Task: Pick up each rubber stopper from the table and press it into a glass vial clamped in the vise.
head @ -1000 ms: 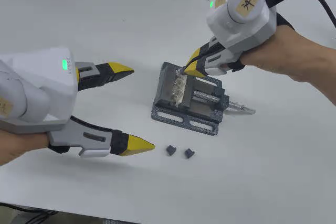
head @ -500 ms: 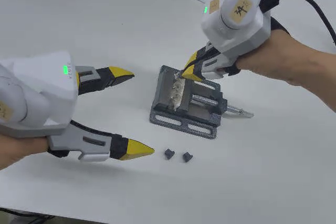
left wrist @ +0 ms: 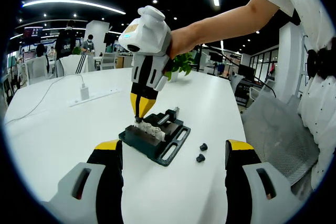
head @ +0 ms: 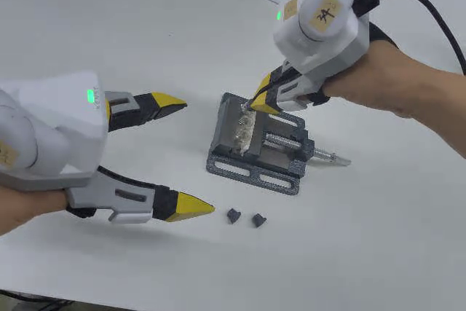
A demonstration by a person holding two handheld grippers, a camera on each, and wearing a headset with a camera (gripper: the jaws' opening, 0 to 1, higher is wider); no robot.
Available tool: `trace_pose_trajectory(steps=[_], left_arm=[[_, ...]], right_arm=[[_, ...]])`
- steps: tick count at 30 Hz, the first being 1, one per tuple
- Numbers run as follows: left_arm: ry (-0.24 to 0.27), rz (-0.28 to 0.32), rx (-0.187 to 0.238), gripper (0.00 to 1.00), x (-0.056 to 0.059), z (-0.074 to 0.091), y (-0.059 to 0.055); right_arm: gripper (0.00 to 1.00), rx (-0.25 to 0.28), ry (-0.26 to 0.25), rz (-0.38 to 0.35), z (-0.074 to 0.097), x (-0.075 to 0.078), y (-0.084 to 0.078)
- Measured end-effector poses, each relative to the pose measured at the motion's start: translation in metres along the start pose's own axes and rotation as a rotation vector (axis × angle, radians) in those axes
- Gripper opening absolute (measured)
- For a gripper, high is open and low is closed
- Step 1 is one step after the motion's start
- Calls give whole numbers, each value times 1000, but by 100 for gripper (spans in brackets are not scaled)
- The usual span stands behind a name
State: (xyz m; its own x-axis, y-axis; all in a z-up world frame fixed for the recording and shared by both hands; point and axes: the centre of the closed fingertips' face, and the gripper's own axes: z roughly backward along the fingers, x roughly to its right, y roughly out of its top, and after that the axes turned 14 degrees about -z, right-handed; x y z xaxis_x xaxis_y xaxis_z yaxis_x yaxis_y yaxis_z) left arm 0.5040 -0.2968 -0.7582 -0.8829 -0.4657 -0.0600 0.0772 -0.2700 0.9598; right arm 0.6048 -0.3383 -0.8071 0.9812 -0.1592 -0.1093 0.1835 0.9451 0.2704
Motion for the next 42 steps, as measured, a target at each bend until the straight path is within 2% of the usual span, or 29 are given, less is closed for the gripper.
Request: trace_pose_trajectory(steps=[18,26,36,42], left_arm=[[8,1,2,79,-2,1,1],[7,-4,3,78,-2,0,4],[6,-9,5,78,-2,-1,5],[-7,-17,-1,78,1,-2,6]], right_arm=[[0,-56,15,22,-1,0,0],[0,-46,15,-2,-2,-2,0],[0,-33,-3,3,-1,-1,-1],[0,-11,3,-7,-2,-1,-1]])
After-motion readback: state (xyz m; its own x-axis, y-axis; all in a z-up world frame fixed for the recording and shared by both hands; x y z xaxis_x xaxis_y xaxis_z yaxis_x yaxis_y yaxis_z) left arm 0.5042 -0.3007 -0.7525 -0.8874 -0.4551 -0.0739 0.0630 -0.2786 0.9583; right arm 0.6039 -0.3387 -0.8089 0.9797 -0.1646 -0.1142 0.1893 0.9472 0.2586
